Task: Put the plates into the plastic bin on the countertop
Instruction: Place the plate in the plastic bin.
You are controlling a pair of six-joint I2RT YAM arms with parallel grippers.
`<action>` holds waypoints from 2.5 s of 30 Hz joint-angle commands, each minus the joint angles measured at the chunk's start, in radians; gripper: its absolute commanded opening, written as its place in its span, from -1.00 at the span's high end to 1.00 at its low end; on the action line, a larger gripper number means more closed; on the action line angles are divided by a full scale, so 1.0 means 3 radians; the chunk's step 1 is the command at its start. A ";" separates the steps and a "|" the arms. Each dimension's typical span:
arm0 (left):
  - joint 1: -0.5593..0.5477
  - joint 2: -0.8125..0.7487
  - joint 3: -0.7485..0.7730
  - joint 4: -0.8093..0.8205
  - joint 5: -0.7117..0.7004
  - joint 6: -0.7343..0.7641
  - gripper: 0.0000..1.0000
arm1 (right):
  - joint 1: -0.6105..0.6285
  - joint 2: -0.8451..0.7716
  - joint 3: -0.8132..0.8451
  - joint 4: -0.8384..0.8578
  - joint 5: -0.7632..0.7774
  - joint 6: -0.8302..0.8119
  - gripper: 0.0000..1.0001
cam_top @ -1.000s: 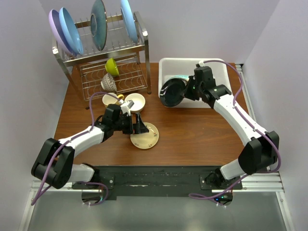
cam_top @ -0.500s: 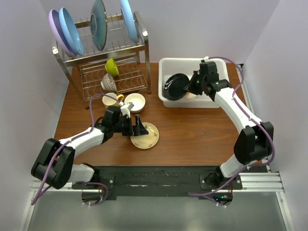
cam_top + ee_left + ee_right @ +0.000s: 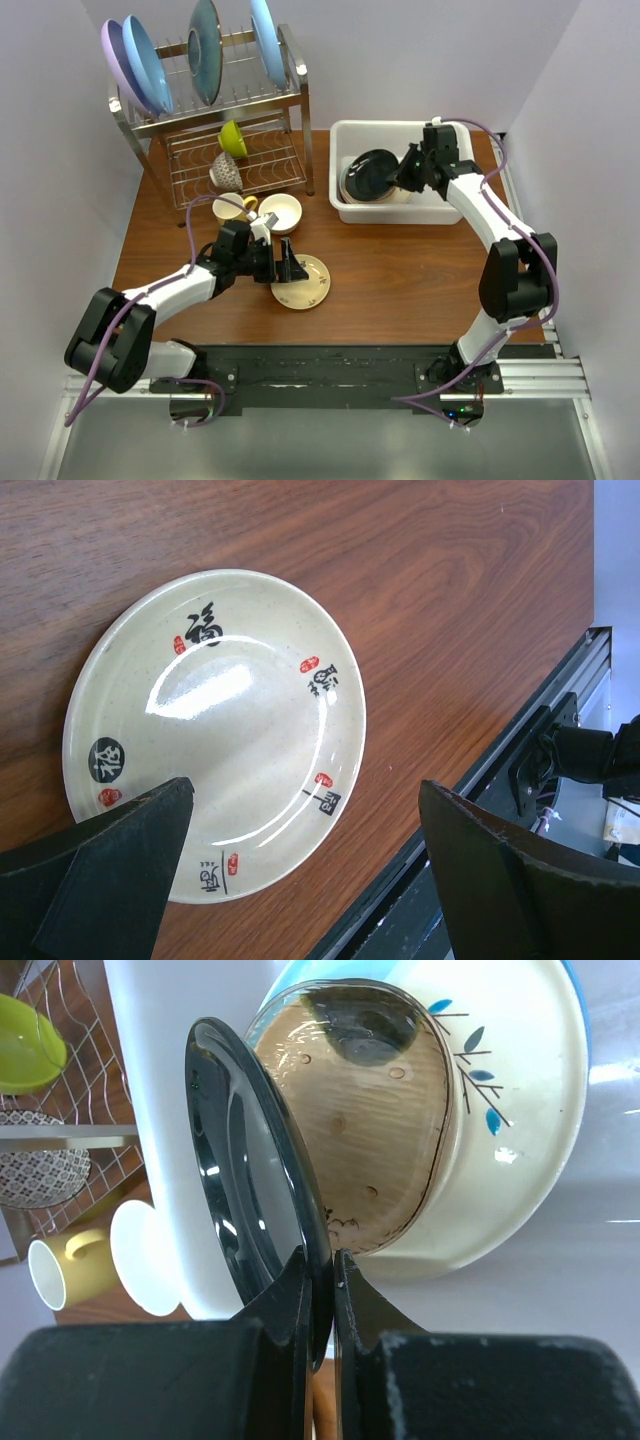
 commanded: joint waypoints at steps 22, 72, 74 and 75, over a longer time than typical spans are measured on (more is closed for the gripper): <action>-0.0007 -0.0070 -0.0001 0.0060 0.0033 0.0031 -1.00 | -0.0117 0.0483 0.0246 0.0473 -0.0433 0.0134 0.97; 0.0003 -0.0315 0.0178 -0.0327 -0.0197 0.0082 -1.00 | -0.0169 -0.1081 -0.0475 -0.0304 -0.0376 -0.0454 -0.48; 0.0024 -0.0320 0.0218 -0.0364 -0.0213 0.0088 -1.00 | -0.0169 -0.1218 -0.0577 -0.0350 -0.0387 -0.0465 -0.54; 0.0034 -0.0320 0.0229 -0.0394 -0.0228 0.0082 -0.99 | -0.0169 -0.1270 -0.0628 -0.0310 -0.0412 -0.0439 -0.55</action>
